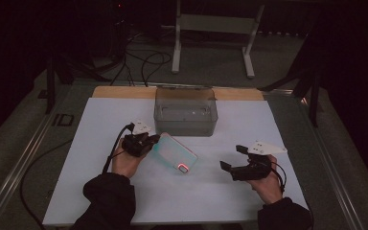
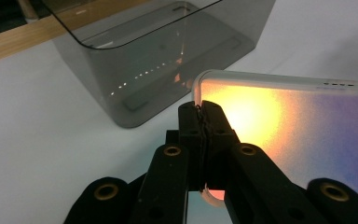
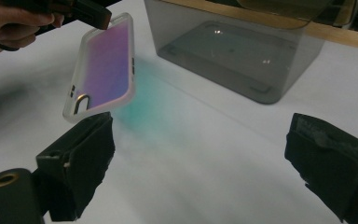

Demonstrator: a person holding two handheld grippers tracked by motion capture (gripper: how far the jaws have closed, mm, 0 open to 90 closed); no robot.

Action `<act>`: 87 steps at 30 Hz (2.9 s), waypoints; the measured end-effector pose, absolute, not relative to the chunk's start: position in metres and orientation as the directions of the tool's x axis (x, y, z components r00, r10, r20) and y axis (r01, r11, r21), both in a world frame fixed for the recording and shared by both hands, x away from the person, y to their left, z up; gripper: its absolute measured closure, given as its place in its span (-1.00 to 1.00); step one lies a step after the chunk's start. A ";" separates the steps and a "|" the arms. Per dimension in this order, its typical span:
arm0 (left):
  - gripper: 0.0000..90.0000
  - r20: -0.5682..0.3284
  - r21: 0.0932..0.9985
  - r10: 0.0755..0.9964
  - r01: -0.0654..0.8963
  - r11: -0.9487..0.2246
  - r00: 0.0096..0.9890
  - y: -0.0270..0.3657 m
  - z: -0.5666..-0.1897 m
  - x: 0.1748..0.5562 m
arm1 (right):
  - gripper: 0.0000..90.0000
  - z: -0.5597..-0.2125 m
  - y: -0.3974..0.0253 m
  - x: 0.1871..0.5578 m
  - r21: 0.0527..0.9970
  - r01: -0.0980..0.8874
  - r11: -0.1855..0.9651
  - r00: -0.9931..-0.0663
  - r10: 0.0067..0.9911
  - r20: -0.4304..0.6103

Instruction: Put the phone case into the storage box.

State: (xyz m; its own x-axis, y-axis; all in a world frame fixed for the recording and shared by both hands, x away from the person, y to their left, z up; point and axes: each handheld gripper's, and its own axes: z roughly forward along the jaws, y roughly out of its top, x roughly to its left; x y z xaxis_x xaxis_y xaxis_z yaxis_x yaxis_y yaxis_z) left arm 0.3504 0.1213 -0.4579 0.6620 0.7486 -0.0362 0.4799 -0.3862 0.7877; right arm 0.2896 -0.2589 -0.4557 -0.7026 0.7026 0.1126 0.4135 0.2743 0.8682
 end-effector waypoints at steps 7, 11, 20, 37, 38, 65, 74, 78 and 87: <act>0.99 -0.035 0.793 0.747 0.473 -0.384 0.664 0.117 -0.456 0.350 | -0.82 -0.449 -0.248 0.297 0.862 0.416 0.289 -0.715 0.690 0.114; 0.99 -0.037 0.799 0.749 0.470 -0.376 0.662 0.117 -0.455 0.350 | -0.82 -0.445 -0.241 0.303 0.854 0.427 0.297 -0.721 0.682 0.123; 0.99 -0.042 0.812 0.752 0.461 -0.358 0.658 0.116 -0.453 0.347 | -0.82 -0.438 -0.228 0.313 0.847 0.433 0.309 -0.740 0.659 0.137; 0.99 -0.047 0.833 0.741 0.436 -0.341 0.670 0.111 -0.448 0.343 | -0.79 -0.431 -0.193 0.332 0.798 0.476 0.368 -0.766 0.620 0.171; 0.99 -0.045 0.834 0.741 0.434 -0.342 0.670 0.111 -0.448 0.343 | -0.79 -0.431 -0.191 0.334 0.797 0.476 0.373 -0.768 0.618 0.169; 0.99 -0.048 0.868 0.724 0.388 -0.311 0.688 0.111 -0.440 0.339 | 0.04 -0.436 -0.159 0.356 0.705 0.581 0.407 -0.781 0.524 0.341; 0.98 -0.044 0.867 0.725 0.387 -0.313 0.687 0.108 -0.443 0.339 | 0.52 -0.435 -0.159 0.356 0.692 0.601 0.400 -0.776 0.500 0.385; 0.98 -0.043 0.870 0.724 0.382 -0.311 0.688 0.107 -0.443 0.339 | 0.65 -0.433 -0.161 0.357 0.682 0.617 0.393 -0.769 0.484 0.417; 0.98 -0.030 0.866 0.726 0.381 -0.325 0.687 0.104 -0.446 0.339 | 0.71 -0.433 -0.157 0.357 0.650 0.631 0.424 -0.766 0.473 0.435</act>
State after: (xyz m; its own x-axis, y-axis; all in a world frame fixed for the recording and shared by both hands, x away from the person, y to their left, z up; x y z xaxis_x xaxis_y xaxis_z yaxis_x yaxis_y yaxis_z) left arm 0.3387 0.1039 -0.4460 0.6875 0.7256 -0.0303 0.3808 -0.3247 0.8658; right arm 0.3572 -0.1569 -0.4328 -0.7660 0.4729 0.4355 0.6310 0.4238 0.6498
